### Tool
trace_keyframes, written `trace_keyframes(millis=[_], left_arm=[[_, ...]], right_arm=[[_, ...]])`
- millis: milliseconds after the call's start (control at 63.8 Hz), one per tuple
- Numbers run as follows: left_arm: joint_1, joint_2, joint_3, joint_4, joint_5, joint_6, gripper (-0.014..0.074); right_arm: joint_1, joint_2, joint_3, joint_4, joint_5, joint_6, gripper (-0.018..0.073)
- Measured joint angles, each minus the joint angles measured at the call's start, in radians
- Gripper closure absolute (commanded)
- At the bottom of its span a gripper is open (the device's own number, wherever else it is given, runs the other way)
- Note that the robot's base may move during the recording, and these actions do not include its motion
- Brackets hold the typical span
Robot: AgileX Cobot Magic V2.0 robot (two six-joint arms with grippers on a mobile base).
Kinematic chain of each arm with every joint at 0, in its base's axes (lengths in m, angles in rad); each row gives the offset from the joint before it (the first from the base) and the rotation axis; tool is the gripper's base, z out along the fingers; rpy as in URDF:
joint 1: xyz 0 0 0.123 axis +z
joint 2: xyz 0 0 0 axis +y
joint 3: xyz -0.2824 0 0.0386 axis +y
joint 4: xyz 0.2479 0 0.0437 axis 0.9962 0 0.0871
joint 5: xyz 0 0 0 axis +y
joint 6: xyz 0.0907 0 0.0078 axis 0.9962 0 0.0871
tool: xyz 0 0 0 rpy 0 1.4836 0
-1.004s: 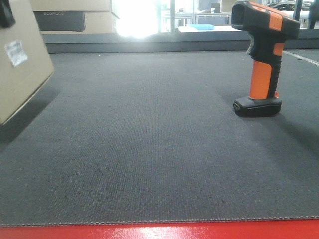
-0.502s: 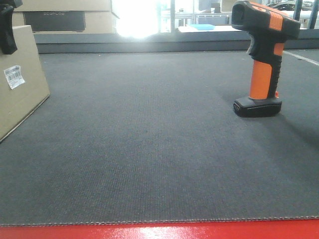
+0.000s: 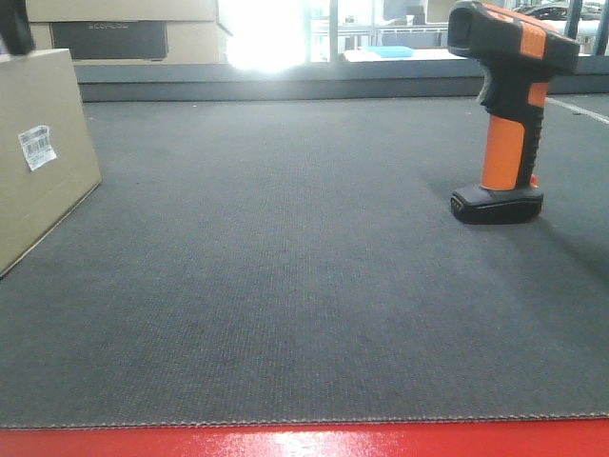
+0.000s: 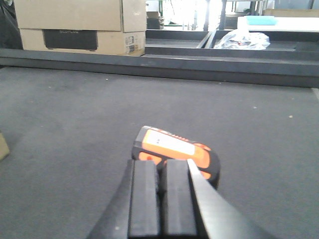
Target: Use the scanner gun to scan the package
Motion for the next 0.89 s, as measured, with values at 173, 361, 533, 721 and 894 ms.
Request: trace_keyframes(millis=[173,361,533,721,894], left_arm=[[-0.065,-0.111,0.035,-0.002,0.000,0.000,0.0110],[-0.080,-0.240,0.175,-0.007,-0.076,-0.023,0.0470],[-0.080,-0.394,0.352,0.012,-0.221,-0.027,0.0707],[-0.080,-0.595,0.579,0.062,-0.408,-0.084,0.0707],[-0.080,-0.796,0.782,0.143,-0.593,-0.166,0.0707]], right_arm=[[-0.119,0.000,-0.010,-0.008,0.078,0.000,0.0712],[-0.161,0.000,-0.010,-0.008,0.129,0.000,0.0712],[-0.162,0.000,-0.010,-0.008,0.165,0.000,0.0713],[-0.162,0.000,-0.002,-0.008,0.184,0.000,0.0713],[-0.162,-0.007,0.042,-0.008,0.181,0.000,0.0713]])
